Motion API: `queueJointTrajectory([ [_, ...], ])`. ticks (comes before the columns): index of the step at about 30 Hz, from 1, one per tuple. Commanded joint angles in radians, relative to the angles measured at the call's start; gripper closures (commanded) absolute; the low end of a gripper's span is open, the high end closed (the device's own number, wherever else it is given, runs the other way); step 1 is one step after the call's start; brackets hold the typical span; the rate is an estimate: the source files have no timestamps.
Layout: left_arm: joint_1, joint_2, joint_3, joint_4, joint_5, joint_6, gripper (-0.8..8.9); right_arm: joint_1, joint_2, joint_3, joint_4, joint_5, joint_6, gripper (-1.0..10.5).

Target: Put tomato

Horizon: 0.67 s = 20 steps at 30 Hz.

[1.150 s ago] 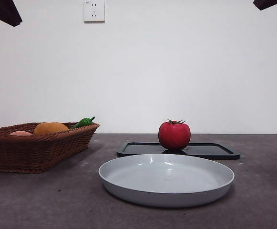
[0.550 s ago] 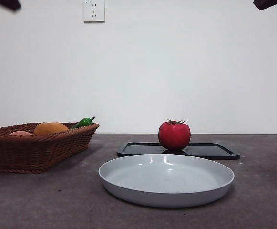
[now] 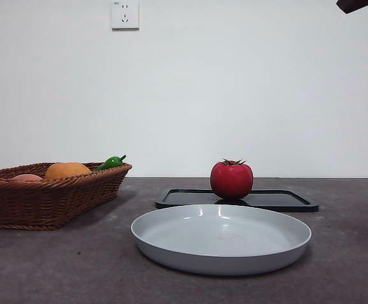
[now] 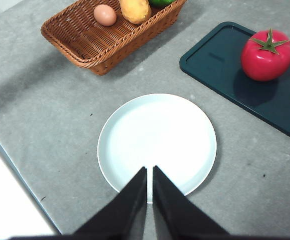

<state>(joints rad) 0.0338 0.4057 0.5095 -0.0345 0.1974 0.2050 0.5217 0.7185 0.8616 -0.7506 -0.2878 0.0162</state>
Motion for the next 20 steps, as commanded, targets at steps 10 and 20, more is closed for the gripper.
queueJointTrajectory([
  [10,0.032,-0.280,-0.370,0.019,-0.123,-0.036,8.06,0.006,0.005,0.006,0.010,0.000,0.009,9.4],
  [20,0.032,-0.374,-0.488,-0.032,-0.123,-0.064,8.06,0.006,0.005,0.006,0.010,0.000,0.009,9.4],
])
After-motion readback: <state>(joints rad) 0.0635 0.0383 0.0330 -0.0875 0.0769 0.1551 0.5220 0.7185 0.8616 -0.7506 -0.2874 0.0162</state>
